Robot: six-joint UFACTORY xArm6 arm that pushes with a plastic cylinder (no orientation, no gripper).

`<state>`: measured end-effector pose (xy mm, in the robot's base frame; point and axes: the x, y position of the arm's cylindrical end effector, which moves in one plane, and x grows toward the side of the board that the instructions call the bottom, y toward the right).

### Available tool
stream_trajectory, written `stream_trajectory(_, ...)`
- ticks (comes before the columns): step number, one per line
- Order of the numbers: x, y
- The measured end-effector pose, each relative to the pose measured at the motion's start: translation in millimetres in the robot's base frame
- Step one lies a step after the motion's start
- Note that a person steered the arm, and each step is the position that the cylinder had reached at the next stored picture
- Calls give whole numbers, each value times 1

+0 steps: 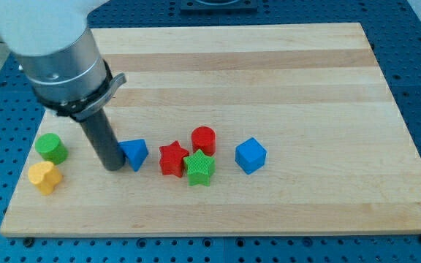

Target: Place green circle left to the red star

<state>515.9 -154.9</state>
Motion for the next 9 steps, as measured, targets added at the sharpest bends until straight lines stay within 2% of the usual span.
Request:
stream_trajectory(2, 0, 25)
stream_trajectory(3, -2, 69)
stream_trajectory(5, -31, 65)
stream_trajectory(6, 16, 26)
stream_trajectory(7, 10, -50)
stream_trajectory(9, -79, -50)
